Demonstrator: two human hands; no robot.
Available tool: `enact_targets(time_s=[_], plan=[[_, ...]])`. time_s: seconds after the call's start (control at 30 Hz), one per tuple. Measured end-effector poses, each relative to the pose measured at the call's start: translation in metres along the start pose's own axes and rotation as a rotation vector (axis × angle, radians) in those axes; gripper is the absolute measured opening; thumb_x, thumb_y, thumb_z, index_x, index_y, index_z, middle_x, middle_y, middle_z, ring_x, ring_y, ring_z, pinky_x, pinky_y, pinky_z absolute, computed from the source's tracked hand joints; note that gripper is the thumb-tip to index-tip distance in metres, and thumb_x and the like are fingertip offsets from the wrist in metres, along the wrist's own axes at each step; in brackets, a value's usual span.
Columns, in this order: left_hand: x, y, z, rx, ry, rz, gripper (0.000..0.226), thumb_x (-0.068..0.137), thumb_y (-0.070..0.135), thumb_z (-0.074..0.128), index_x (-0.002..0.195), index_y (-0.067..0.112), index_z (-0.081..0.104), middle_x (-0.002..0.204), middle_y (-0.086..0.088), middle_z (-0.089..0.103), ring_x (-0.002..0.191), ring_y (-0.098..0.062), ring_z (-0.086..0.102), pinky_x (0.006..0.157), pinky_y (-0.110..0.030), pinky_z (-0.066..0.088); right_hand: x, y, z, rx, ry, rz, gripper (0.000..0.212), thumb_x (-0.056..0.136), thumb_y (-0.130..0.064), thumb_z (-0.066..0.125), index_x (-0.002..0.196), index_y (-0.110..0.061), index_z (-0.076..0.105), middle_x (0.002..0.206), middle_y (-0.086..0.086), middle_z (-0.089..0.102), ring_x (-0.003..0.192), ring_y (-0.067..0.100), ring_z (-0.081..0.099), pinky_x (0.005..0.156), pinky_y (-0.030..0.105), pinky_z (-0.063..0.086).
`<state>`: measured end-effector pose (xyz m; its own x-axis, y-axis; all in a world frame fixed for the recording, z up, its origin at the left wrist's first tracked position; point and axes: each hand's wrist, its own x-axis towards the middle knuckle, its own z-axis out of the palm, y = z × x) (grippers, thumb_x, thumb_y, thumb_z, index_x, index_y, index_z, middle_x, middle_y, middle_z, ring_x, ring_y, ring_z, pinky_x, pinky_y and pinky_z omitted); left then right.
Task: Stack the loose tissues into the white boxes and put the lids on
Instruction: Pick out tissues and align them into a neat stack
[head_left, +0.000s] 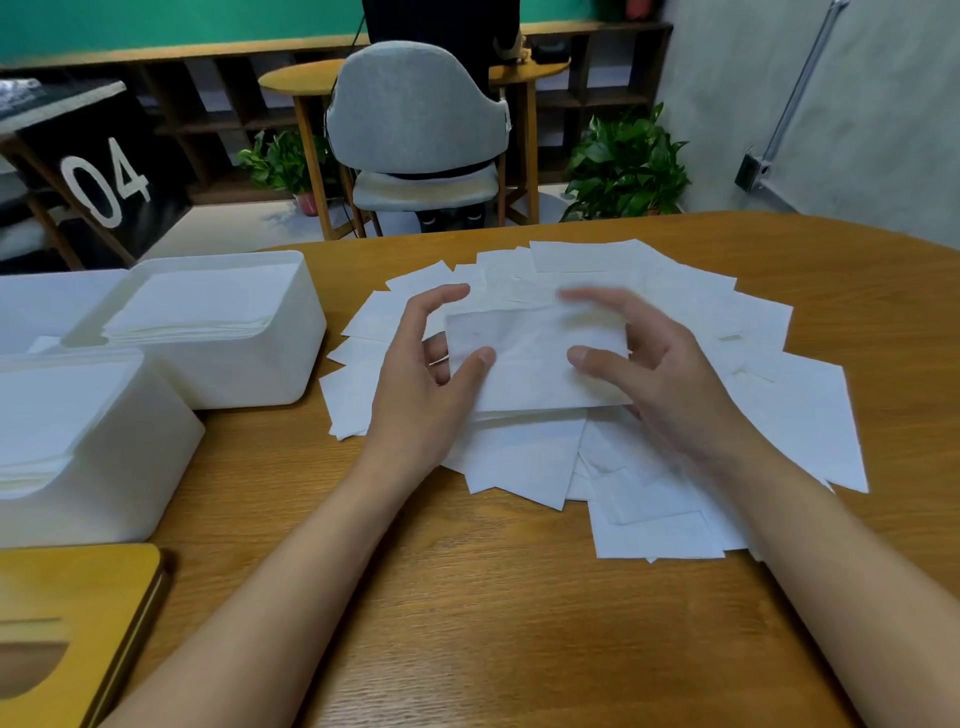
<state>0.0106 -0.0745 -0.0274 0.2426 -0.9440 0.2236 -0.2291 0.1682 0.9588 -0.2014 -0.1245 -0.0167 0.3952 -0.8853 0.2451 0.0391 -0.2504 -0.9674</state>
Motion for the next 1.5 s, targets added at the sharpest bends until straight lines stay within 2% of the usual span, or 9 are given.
enact_targets(time_s=[0.1, 0.2, 0.43, 0.77, 0.87, 1.0, 1.13, 1.27, 1.5], plan=[[0.002, -0.009, -0.005, 0.204, -0.070, 0.131, 0.057, 0.104, 0.012, 0.063, 0.147, 0.041, 0.040, 0.096, -0.001, 0.072, 0.085, -0.021, 0.069, 0.081, -0.046, 0.059, 0.001, 0.010, -0.003, -0.182, 0.060, 0.008, 0.036, 0.097, 0.004, 0.064, 0.105, -0.025, 0.082, 0.109, -0.009, 0.079, 0.095, 0.003, 0.069, 0.077, 0.013, 0.048], [0.002, -0.013, -0.011, 0.471, -0.176, 0.195, 0.071, 0.095, 0.018, 0.068, 0.151, 0.041, 0.033, 0.117, 0.013, 0.067, 0.092, 0.002, 0.063, 0.089, -0.033, 0.051, 0.005, 0.015, -0.010, -0.225, 0.287, 0.006, 0.045, 0.096, 0.006, 0.061, 0.104, -0.033, 0.082, 0.113, -0.019, 0.076, 0.107, -0.003, 0.067, 0.090, 0.017, 0.052], [0.004, -0.021, -0.010, 0.773, -0.285, 0.252, 0.042, 0.088, 0.044, 0.057, 0.129, 0.038, 0.064, 0.111, 0.021, 0.059, 0.114, 0.004, 0.050, 0.119, -0.051, 0.026, 0.007, 0.020, -0.013, -0.280, 0.334, -0.010, 0.046, 0.096, 0.004, 0.059, 0.105, -0.036, 0.079, 0.120, -0.022, 0.073, 0.119, -0.009, 0.060, 0.095, 0.008, 0.045], [0.008, -0.024, -0.012, 0.685, -0.255, 0.394, 0.006, 0.096, 0.029, 0.075, 0.100, 0.031, 0.077, 0.112, 0.017, 0.062, 0.108, -0.004, 0.060, 0.104, -0.049, 0.045, 0.008, 0.024, -0.013, -0.273, 0.327, -0.006, 0.044, 0.097, 0.001, 0.060, 0.105, -0.037, 0.080, 0.124, -0.020, 0.071, 0.117, -0.002, 0.062, 0.095, 0.018, 0.050], [0.004, -0.017, -0.010, 0.634, -0.212, 0.478, 0.003, 0.098, 0.024, 0.072, 0.100, 0.026, 0.073, 0.106, 0.016, 0.068, 0.106, -0.004, 0.063, 0.102, -0.038, 0.044, 0.008, 0.023, -0.013, -0.270, 0.296, 0.000, 0.038, 0.098, -0.004, 0.063, 0.108, -0.036, 0.080, 0.120, -0.023, 0.073, 0.118, 0.000, 0.063, 0.095, 0.021, 0.049], [0.000, -0.007, -0.008, 0.405, -0.137, 0.380, 0.004, 0.098, 0.015, 0.073, 0.100, 0.019, 0.074, 0.096, 0.017, 0.073, 0.098, -0.002, 0.068, 0.082, -0.011, 0.044, 0.005, 0.012, -0.005, -0.237, 0.154, -0.006, 0.015, 0.101, -0.026, 0.067, 0.109, -0.027, 0.080, 0.113, -0.021, 0.076, 0.114, -0.007, 0.063, 0.093, 0.008, 0.043], [0.001, -0.007, -0.005, 0.334, -0.078, 0.363, 0.009, 0.096, 0.019, 0.076, 0.103, 0.023, 0.079, 0.102, 0.019, 0.075, 0.105, -0.002, 0.068, 0.089, -0.010, 0.045, -0.001, 0.008, 0.004, -0.081, 0.034, 0.078, 0.041, 0.098, -0.055, 0.059, 0.109, -0.023, 0.081, 0.114, -0.004, 0.077, 0.111, 0.010, 0.070, 0.091, 0.023, 0.052], [0.001, -0.006, -0.006, 0.284, -0.008, 0.291, 0.013, 0.095, 0.026, 0.078, 0.108, 0.027, 0.081, 0.106, 0.022, 0.075, 0.109, 0.006, 0.066, 0.090, -0.009, 0.045, -0.004, 0.006, 0.009, -0.077, -0.022, 0.063, 0.021, 0.099, -0.025, 0.071, 0.119, -0.025, 0.076, 0.113, -0.003, 0.076, 0.100, 0.014, 0.073, 0.077, 0.026, 0.058], [0.003, -0.004, -0.008, 0.200, 0.046, 0.201, 0.018, 0.093, 0.031, 0.081, 0.111, 0.032, 0.079, 0.103, 0.016, 0.077, 0.105, -0.005, 0.070, 0.093, -0.036, 0.057, -0.006, 0.007, 0.011, -0.156, -0.105, -0.001, 0.066, 0.096, -0.014, 0.074, 0.149, -0.044, 0.047, 0.136, -0.016, 0.063, 0.117, 0.008, 0.067, 0.093, 0.030, 0.059]])
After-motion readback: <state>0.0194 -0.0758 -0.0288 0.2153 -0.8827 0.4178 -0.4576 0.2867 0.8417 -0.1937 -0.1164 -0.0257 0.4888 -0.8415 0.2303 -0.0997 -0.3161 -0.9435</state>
